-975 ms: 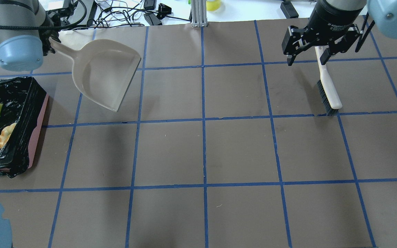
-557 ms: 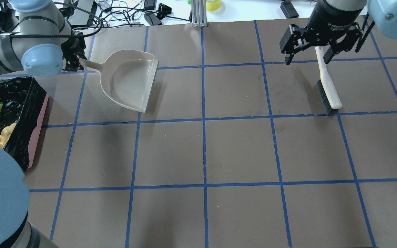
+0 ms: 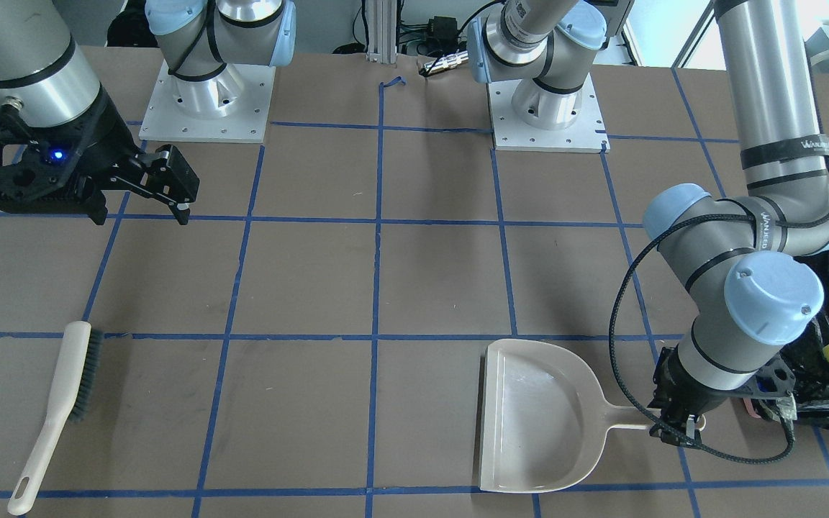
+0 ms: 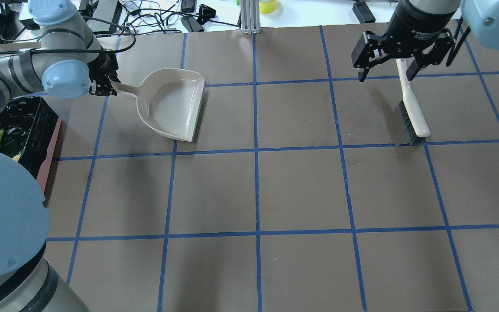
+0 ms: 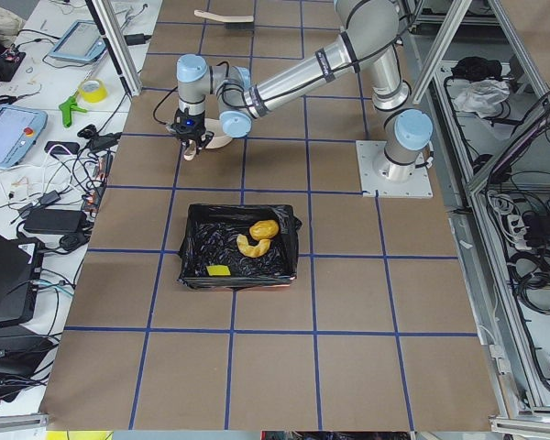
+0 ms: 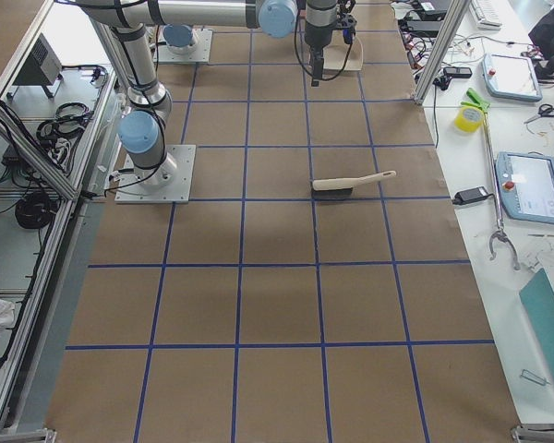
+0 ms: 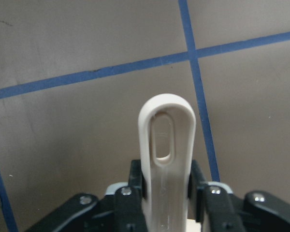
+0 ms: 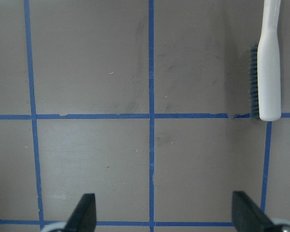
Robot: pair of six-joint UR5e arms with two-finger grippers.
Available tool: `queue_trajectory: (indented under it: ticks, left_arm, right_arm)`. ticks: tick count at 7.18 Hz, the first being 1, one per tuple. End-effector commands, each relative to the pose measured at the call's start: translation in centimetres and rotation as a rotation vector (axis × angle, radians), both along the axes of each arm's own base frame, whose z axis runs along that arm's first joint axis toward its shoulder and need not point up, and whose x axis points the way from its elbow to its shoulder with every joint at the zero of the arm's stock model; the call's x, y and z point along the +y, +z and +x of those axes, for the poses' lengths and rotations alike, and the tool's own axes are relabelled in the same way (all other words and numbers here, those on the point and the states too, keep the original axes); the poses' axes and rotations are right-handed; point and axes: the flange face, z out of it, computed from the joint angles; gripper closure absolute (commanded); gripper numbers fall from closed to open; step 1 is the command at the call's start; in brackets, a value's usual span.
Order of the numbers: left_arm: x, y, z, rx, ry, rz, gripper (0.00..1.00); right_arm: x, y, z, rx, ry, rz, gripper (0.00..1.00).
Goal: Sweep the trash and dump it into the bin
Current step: 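Lower the empty dustpan onto the table with the left gripper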
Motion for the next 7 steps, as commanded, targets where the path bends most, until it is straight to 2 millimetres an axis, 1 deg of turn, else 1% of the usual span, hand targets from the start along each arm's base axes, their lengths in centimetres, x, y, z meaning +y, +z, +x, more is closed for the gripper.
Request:
queue_trajectory:
  ticks: [1,2,4,6,7]
  left_arm:
    - [0.1,-0.8,0.2,0.002,0.0,0.018,1.0]
    - [0.3,-1.1,0.2,0.007,0.009,0.035,1.0]
    - [0.5,-1.2,2.0,0.015,0.044,0.06,1.0]
    - [0.7,-1.6,2.1,0.026,0.103,0.063,1.0]
    - [0.7,-1.7,2.0,0.028,0.104,0.065,1.0]
  right_arm:
    - [0.0,-0.1,0.0,0.0,0.0,0.002,0.0]
    - [0.0,-0.1,0.0,-0.001,0.0,0.0,0.0]
    - [0.0,-0.1,0.0,-0.003,0.0,0.0,0.0]
    - [0.0,-0.1,0.0,-0.001,-0.002,0.002,0.0]
    - [0.0,-0.1,0.0,-0.003,0.0,0.0,0.0]
